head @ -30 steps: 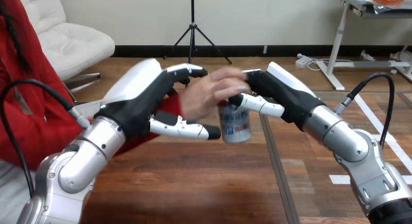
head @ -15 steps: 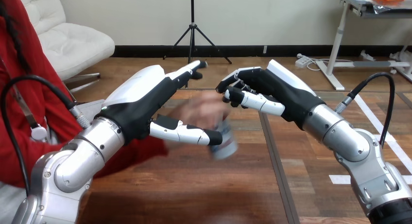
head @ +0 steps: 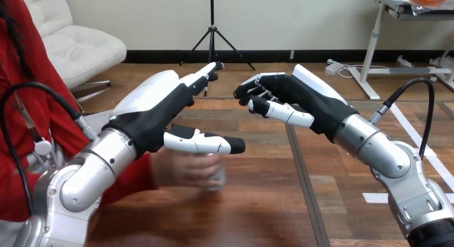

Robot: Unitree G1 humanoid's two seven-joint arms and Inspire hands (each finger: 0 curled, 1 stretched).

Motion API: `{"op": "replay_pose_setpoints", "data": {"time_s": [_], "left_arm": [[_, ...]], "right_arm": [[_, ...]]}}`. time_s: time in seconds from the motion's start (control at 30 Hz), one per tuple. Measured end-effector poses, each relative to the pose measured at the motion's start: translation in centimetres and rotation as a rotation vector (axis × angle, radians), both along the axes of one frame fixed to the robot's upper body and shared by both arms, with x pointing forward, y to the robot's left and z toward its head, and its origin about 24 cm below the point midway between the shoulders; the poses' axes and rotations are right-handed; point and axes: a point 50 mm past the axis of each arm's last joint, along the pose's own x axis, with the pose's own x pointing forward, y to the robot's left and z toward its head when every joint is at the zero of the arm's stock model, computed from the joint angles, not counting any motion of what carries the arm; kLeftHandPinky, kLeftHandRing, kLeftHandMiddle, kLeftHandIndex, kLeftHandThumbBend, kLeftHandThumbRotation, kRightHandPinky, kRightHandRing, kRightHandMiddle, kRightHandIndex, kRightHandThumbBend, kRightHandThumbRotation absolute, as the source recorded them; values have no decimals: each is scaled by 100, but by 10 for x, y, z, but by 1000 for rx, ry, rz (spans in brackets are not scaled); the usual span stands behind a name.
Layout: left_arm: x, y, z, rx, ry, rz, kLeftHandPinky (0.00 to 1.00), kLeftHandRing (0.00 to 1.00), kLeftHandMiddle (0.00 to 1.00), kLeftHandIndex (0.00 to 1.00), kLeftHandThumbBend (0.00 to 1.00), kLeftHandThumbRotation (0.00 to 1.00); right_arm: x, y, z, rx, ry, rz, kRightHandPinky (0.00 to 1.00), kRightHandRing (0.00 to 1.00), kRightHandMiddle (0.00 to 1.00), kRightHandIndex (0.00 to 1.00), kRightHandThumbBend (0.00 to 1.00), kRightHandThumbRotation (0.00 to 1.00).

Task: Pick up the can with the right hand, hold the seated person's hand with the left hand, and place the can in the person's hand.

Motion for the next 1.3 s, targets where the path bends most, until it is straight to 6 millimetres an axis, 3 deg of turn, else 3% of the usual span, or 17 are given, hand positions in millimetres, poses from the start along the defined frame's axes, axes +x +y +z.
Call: {"op": "replay_pose_setpoints", "data": {"time_s": [0.37,0.87,1.3], "left_arm": [[-1,0,0,20,-42,33,80,98,97,97,100,80],[-3,1,-1,18,-80,51,76,99,97,97,100,91],[-8,-2,-3,-46,-136,43,64,87,90,90,99,95]], "right_arm": [[-1,-3,1,34,36,34,65,79,81,81,100,100],[-6,-12,-7,63,82,25,70,85,85,88,100,100],[-14,-18,-17,135,104,10,73,89,88,90,100,100]]}}
